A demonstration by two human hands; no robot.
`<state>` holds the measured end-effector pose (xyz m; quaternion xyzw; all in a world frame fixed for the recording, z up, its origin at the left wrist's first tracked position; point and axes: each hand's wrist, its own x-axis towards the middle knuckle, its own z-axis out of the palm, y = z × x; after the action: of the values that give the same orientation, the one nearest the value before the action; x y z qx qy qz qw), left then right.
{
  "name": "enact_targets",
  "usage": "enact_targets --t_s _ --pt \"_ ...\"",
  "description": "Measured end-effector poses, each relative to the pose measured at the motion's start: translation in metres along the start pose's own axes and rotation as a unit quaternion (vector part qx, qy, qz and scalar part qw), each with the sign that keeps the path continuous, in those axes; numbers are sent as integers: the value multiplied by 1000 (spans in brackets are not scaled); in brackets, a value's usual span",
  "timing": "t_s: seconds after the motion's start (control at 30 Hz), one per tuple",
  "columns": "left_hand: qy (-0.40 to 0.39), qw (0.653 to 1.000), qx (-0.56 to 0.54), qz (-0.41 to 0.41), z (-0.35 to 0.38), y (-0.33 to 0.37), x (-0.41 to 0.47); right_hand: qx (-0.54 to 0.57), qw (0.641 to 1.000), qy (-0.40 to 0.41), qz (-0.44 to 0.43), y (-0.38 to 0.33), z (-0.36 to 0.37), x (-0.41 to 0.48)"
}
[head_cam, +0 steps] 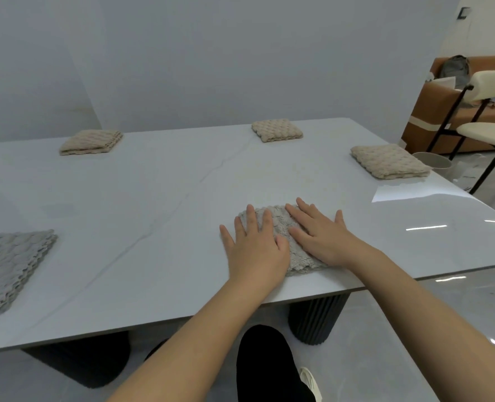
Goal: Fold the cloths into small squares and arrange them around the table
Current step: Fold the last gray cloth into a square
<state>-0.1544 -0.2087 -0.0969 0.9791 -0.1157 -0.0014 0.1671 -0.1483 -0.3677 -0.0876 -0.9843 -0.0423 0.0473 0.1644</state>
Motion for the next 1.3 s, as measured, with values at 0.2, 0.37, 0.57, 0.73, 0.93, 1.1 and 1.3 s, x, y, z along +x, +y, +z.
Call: enact_targets --t_s 0.2,0.37,0.57,0.73,0.93,1.1,1.3 --pt "-6 1000 -12 10 12 32 4 2 1000 0 19 29 -12 -11" --pt "-12 999 -29 25 16 45 5 -20 999 2 41 40 -19 -15" --pt "9 997 10 80 9 35 10 -74 996 44 -25 26 -17 -16" --pt "-23 995 25 94 16 28 10 -64 997 16 -35 25 -2 -16" --pt "-46 995 36 86 15 29 9 -81 996 12 -26 26 0 -16" --pt "-67 993 21 96 8 26 12 -78 997 -11 -15 23 -5 -17" --pt "-66 994 -13 91 -11 -9 7 -67 997 -27 13 14 -18 -16"
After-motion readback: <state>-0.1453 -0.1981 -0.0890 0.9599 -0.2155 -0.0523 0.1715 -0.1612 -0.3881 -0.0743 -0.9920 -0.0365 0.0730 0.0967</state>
